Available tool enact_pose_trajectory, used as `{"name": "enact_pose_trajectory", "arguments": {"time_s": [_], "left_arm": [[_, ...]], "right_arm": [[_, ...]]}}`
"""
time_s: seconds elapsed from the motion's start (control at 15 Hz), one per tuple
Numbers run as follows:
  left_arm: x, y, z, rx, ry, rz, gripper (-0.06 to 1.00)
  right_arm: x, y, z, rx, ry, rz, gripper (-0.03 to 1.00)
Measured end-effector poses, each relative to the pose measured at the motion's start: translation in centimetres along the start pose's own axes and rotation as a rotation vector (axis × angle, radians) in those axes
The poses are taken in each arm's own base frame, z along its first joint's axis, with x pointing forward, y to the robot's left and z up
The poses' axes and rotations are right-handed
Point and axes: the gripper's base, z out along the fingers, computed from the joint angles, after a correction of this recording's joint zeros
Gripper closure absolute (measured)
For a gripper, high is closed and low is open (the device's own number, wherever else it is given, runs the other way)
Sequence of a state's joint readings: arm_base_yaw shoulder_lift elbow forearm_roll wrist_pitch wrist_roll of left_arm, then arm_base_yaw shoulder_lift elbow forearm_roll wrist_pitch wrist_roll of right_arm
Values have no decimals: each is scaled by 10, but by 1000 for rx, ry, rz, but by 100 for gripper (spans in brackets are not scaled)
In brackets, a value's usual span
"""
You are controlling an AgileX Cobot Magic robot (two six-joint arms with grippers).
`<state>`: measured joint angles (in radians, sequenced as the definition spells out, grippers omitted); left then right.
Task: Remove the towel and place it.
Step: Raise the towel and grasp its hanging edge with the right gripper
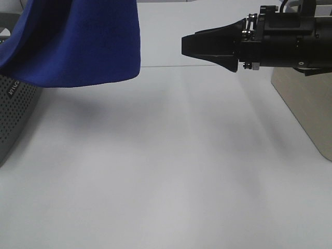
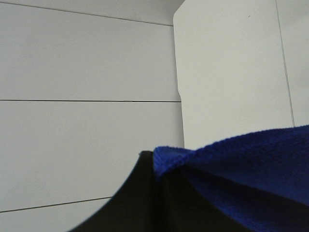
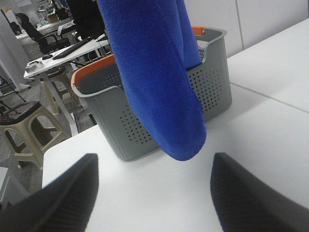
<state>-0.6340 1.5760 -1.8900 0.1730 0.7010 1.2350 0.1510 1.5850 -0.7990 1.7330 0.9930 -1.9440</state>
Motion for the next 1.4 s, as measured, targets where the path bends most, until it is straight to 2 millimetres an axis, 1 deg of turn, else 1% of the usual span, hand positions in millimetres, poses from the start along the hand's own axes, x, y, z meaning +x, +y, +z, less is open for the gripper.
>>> {"name": "enact_pose_trajectory", "arguments": {"time_s": [0.13, 0.27, 0.33, 0.4, 0.53, 0.67, 0.8, 0.87, 1.0, 1.07, 1.13, 1.2, 1.27, 1.4], "left_arm": [[-4, -1, 0, 3, -19, -12, 94], [-9, -2, 2, 6, -38, -14, 94], [-10, -4, 5, 10, -42, -14, 94], [-13, -7, 8, 20, -46, -12, 94], [-14, -9, 13, 30, -48, -10, 94], [-16, -10, 13, 32, -53, -8, 94], [-17, -10, 13, 32, -55, -7, 94], [-17, -10, 13, 32, -55, -7, 94], [-17, -10, 13, 32, -55, -7, 94], [-17, -10, 13, 32, -55, -7, 94], [-17, -10, 13, 32, -55, -7, 94], [-17, -10, 13, 32, -55, -7, 94], [-17, -10, 13, 33, -56, -7, 94], [-17, -10, 13, 33, -56, -27, 94]], "right_arm": [[-4, -10, 11, -15, 2, -55, 30], [-5, -15, 28, -51, 12, -90, 30], [-7, -15, 40, -82, 16, -115, 30], [-8, -15, 60, -103, 37, -138, 30], [-6, -17, 75, -89, 62, -149, 30], [-5, -20, 82, -92, 68, -150, 30], [7, -29, 87, -86, 91, -137, 31], [9, -30, 88, -87, 95, -135, 31], [18, -35, 92, -83, 114, -116, 33], [19, -36, 92, -83, 116, -113, 36], [19, -36, 92, -83, 116, -113, 41], [19, -36, 92, -83, 116, -113, 50], [19, -36, 92, -82, 116, -102, 61], [19, -36, 92, -76, 120, 2, 88]]}}
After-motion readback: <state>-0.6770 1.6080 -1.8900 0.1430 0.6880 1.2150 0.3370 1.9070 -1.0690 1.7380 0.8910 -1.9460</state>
